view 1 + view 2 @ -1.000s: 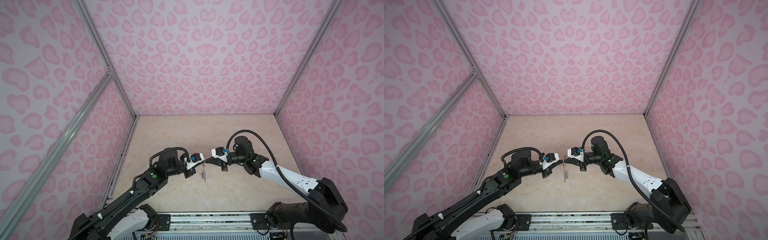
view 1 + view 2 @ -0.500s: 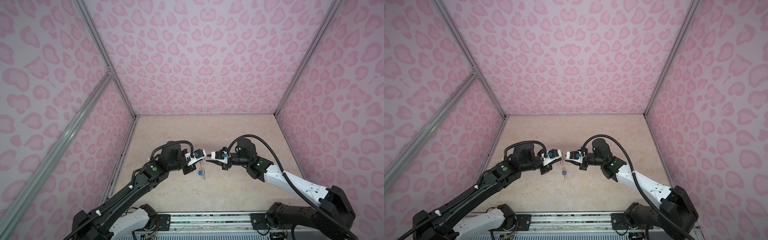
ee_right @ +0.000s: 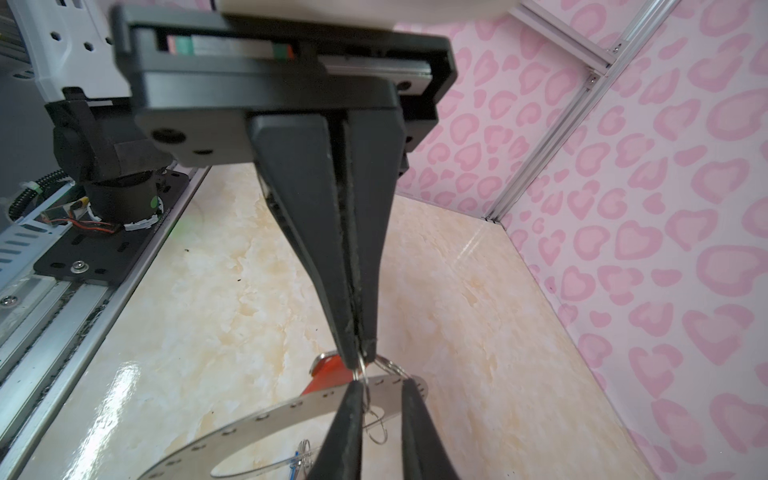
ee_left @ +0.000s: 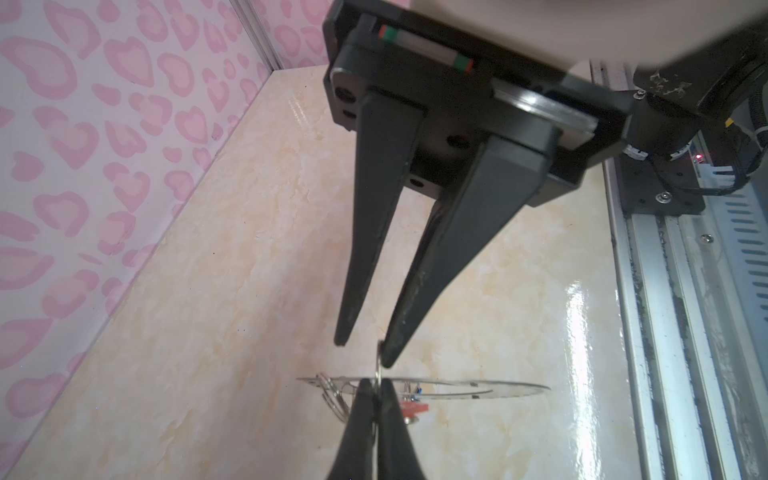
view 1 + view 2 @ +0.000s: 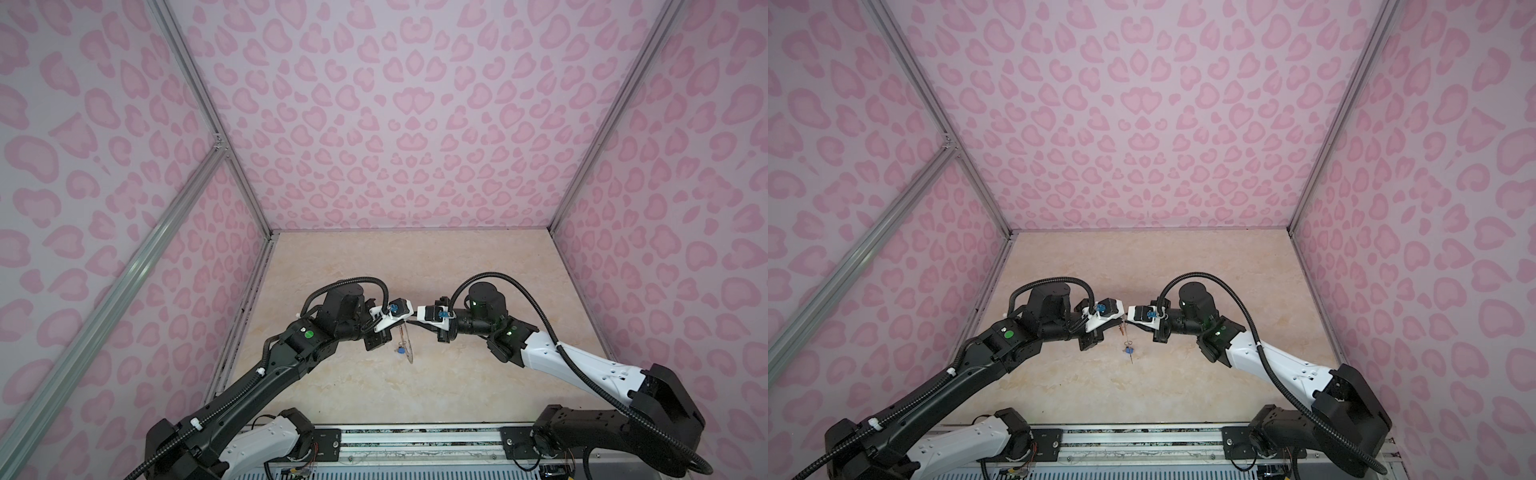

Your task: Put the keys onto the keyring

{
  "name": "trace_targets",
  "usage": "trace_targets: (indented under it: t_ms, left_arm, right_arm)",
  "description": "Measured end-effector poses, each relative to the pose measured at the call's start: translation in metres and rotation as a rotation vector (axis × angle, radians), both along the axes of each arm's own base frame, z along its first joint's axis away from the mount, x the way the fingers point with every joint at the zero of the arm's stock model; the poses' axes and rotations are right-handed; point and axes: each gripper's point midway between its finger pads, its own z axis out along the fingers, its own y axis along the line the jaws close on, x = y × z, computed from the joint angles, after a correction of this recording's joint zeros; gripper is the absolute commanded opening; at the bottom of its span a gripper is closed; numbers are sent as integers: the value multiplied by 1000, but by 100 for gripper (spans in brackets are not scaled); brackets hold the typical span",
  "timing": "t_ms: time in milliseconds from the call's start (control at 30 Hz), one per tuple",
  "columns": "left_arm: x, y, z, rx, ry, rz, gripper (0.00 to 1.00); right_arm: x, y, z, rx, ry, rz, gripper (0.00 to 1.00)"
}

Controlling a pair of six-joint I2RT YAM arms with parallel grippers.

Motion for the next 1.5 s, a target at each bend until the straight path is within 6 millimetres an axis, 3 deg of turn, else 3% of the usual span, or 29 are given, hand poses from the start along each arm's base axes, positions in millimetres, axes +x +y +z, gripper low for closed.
trace_targets:
  t_ms: [233,400,533,1167,1500]
  left_arm:
    - [0,0,0,5,-11,-8,3]
    - [-3,0,0,-2,-22,-19,29]
    - [-7,4,-3,-23,-39,-17,34]
    - [8,4,-5,-200,-5,117,35]
    - [15,4,-7,-211,13,156,27]
  right_arm:
    - [0,3,-3,8,41,5,4]
    - [-2,3,-3,24,61,10,0]
    - [-3,1,-7,44,92,8,0]
    - [-6,-2,14,162,110,19,0]
    - [-5,-1,17,178,111,17,0]
